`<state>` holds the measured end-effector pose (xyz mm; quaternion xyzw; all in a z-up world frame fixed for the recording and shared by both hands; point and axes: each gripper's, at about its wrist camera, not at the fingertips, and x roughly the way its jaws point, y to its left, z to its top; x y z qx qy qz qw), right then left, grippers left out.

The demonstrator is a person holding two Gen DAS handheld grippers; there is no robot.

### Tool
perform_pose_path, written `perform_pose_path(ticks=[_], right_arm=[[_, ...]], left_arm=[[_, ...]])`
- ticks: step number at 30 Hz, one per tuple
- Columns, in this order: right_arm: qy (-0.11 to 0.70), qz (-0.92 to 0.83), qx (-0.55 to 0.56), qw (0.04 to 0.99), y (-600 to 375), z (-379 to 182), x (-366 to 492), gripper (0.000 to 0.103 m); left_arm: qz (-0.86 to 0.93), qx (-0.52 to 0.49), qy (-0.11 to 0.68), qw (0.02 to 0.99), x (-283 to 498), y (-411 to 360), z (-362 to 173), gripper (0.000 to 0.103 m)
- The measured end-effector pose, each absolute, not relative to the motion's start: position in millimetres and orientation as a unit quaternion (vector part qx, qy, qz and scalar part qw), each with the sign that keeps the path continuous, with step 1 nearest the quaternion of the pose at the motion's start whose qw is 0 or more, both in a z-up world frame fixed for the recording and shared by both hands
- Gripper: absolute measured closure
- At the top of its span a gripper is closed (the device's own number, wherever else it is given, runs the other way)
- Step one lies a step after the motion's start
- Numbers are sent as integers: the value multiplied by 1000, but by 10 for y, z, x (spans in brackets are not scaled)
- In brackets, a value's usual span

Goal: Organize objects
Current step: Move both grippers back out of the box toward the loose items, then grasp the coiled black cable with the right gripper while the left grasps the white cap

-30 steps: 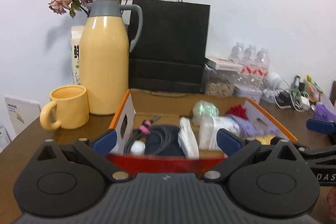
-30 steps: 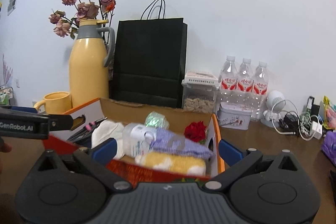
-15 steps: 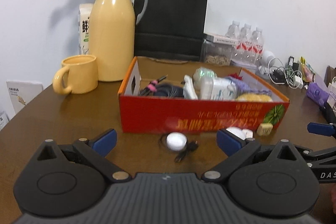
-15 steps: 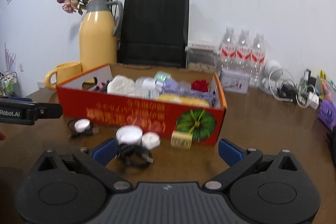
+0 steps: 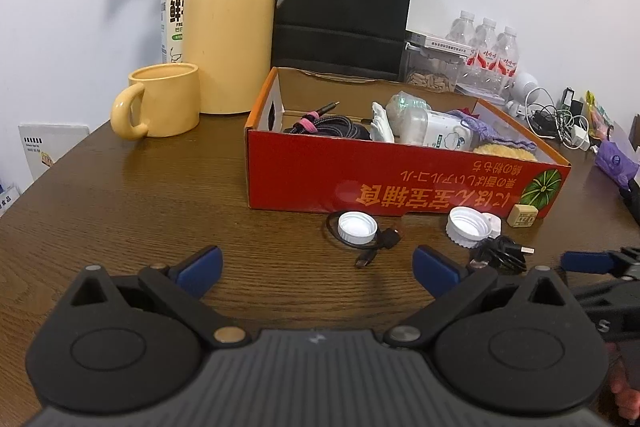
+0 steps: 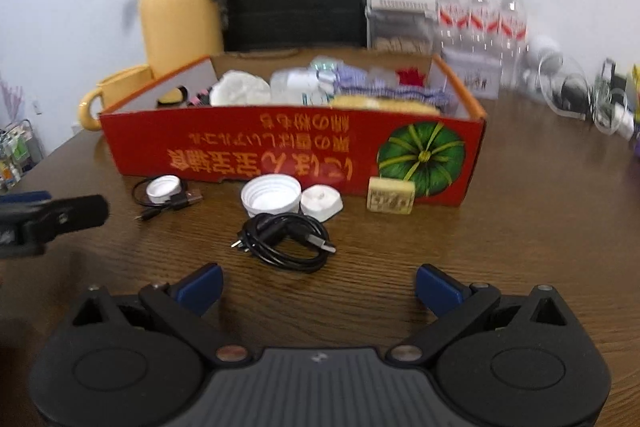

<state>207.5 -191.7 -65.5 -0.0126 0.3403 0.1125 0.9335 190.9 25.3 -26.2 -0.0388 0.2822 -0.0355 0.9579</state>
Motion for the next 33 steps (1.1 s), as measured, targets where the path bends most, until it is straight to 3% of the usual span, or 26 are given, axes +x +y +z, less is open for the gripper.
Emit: perform_pose_path(ticks=[13,15,17,19,33], right_arm=[[344,96,-24,934,-1738,-666,2242,0],[342,100,-24,934,-1732,-659,2242,5],[331,106,-23,937,-1726,-634,2211,30],[320,113,-18,940,-1731,-614,2181,46],[261,120,2,958,-1831,-503,2016,52]], left_arm=[[-19,-49,313,948,2011,308,-328,0],[-18,-49,315,948,2017,308,-333,0],[-16,-49,317,947,2024,308,-338,0],[-15,-49,319,946,2029,312,-343,0],[-14,-54,305,951,2027,307,-332,0]])
